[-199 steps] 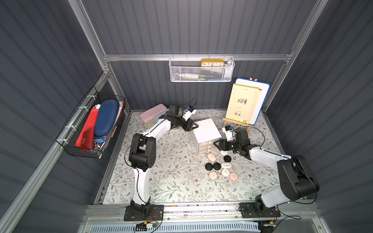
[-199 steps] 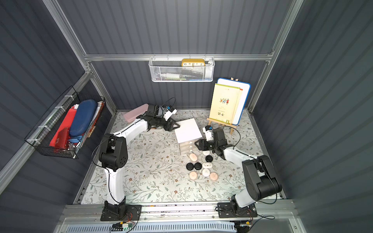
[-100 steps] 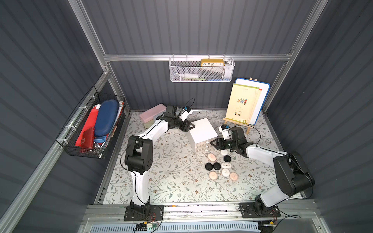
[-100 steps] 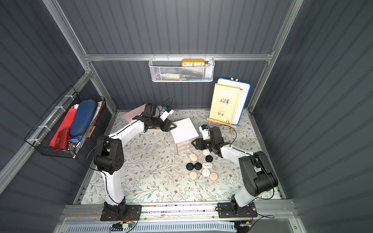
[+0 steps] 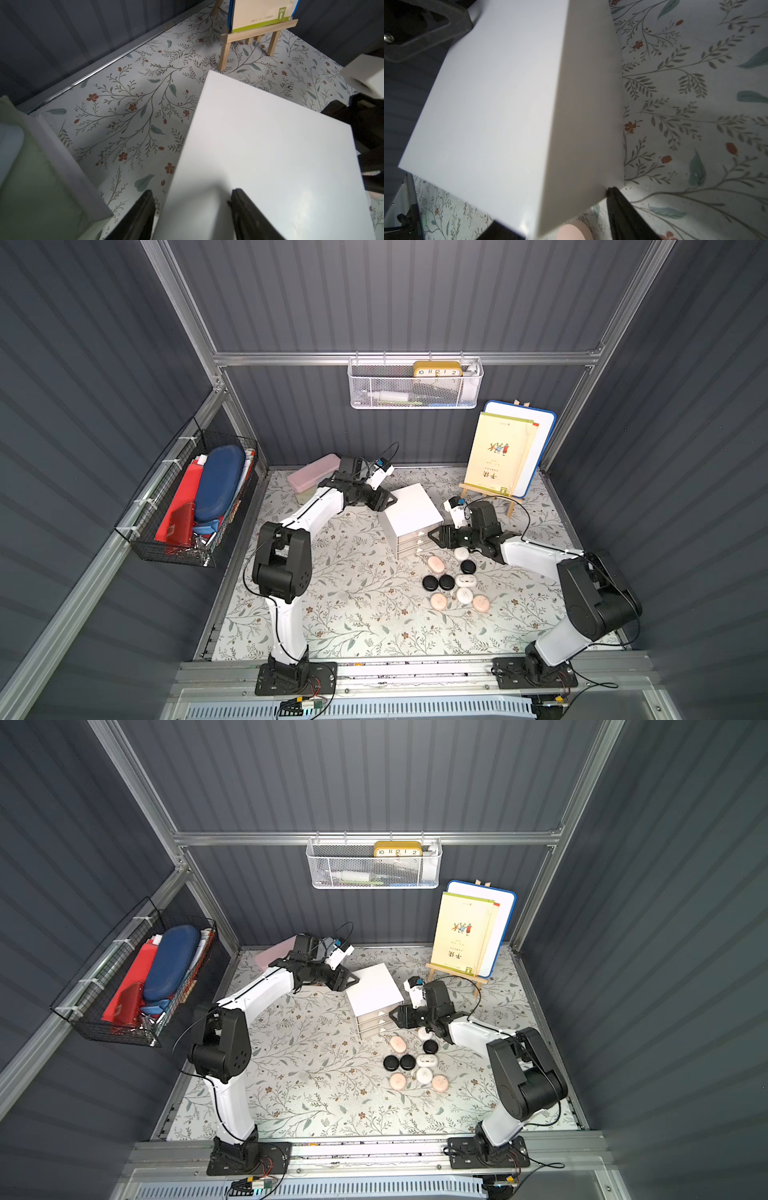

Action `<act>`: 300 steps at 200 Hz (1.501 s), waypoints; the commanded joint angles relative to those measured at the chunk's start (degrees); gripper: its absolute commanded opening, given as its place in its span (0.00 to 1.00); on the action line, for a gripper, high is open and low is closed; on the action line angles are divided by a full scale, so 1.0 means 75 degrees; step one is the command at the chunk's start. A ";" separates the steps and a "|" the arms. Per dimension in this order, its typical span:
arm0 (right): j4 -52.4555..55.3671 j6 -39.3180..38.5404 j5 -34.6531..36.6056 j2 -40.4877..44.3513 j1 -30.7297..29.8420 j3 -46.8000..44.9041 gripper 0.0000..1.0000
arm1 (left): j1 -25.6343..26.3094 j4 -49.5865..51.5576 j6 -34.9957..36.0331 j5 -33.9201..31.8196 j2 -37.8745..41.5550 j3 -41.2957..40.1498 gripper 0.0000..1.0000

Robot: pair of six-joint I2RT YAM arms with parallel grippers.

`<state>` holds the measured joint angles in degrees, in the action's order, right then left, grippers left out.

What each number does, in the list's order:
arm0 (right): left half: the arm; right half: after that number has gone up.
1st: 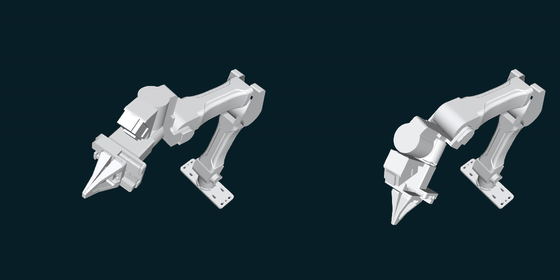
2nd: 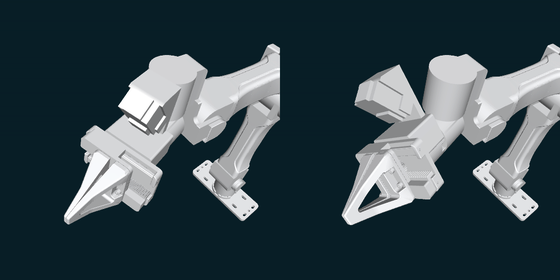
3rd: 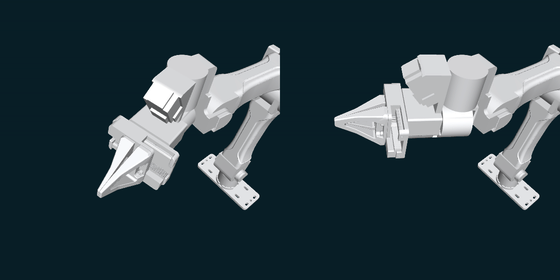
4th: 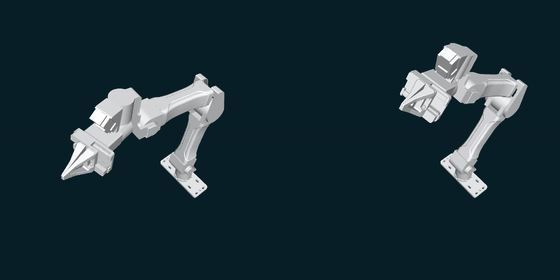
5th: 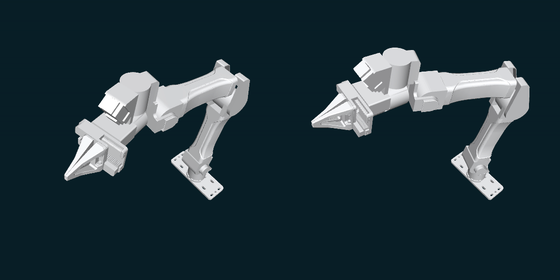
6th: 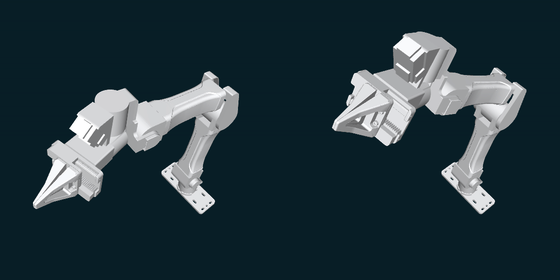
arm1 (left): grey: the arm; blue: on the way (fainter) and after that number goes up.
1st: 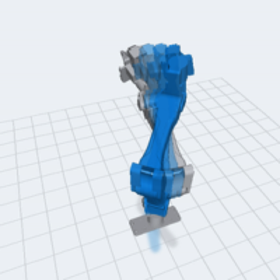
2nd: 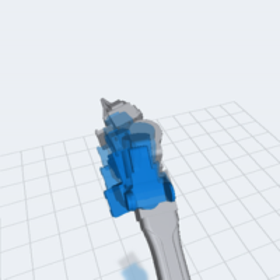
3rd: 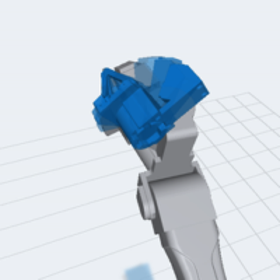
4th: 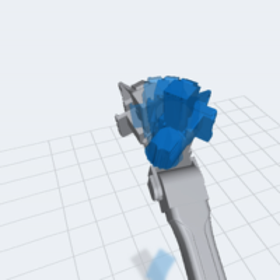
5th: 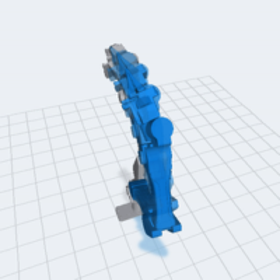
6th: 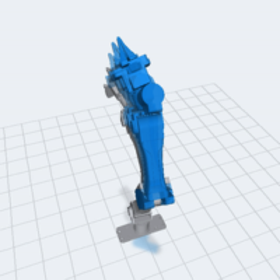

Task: Put the bluetooth earphones in the drawer according to color
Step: Adjust the storage box at the center of the board.

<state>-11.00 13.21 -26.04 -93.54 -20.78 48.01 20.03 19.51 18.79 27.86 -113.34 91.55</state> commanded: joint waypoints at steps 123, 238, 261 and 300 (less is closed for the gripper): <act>-0.0794 0.0406 -0.0502 -0.0791 -0.0839 0.0928 0.61 | 0.0177 0.0703 -0.0259 0.0846 0.1175 -0.0814 0.62; -0.0533 0.0244 0.0003 -0.0560 -0.0805 0.0899 0.61 | 0.0001 0.0627 -0.0418 0.0749 0.1711 -0.1663 0.62; -0.0490 0.0219 -0.0025 -0.0537 -0.0751 0.0920 0.62 | -0.0028 0.0389 -0.0542 0.0487 0.1979 -0.1904 0.62; -0.0478 0.0255 -0.0061 -0.0501 -0.0745 0.0911 0.61 | -0.0270 -0.0406 -0.0830 0.0190 0.2517 -0.1977 0.62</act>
<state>-14.09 15.55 -27.40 -98.72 -26.68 53.45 19.57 20.75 14.66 30.44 -97.73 76.58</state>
